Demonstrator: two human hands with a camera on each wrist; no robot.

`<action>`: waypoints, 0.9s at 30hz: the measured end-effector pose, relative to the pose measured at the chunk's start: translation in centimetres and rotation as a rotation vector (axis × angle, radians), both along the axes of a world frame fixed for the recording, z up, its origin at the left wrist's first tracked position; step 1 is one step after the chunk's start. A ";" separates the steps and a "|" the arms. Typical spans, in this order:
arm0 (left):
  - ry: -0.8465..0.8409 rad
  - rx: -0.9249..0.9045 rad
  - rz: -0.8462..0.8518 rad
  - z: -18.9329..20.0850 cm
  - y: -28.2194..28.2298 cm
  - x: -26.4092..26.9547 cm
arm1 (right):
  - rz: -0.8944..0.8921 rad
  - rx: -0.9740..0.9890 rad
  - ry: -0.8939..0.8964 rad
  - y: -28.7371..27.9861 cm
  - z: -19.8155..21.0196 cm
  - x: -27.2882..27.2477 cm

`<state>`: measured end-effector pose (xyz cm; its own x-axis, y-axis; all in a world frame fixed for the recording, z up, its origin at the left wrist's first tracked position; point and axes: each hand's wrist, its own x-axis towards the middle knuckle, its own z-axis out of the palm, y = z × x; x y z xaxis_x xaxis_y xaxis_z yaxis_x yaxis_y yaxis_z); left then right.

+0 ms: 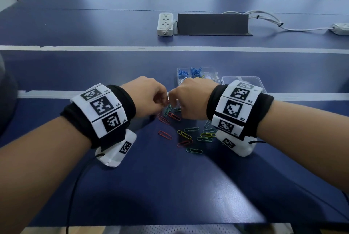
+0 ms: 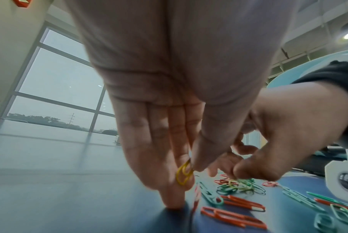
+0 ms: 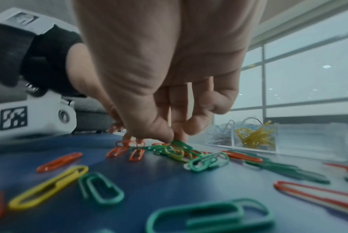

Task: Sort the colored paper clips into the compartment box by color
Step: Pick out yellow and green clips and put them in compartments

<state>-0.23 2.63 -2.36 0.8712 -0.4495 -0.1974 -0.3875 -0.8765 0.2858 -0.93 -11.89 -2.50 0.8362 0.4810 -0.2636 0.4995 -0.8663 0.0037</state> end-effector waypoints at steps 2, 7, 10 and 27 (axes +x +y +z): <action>0.008 -0.020 0.008 0.1 0.0 0.0 | -0.052 0.091 0.021 -0.4 0.1 0.3; -0.011 -0.085 -0.022 0.2 -0.2 -0.3 | -0.115 0.107 0.041 -1.3 0.0 0.7; 0.018 -0.077 -0.077 0.0 -0.8 -0.8 | -0.132 0.086 0.034 -1.7 -0.3 0.9; 0.080 0.131 -0.314 -1.3 -2.9 -1.6 | -0.120 0.252 0.021 -3.7 0.6 -0.7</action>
<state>-1.85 -0.29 -3.65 0.6735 -0.6597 -0.3335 -0.6251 -0.7491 0.2194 -1.59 -15.58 -1.90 0.8866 0.4317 -0.1658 0.3912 -0.8914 -0.2291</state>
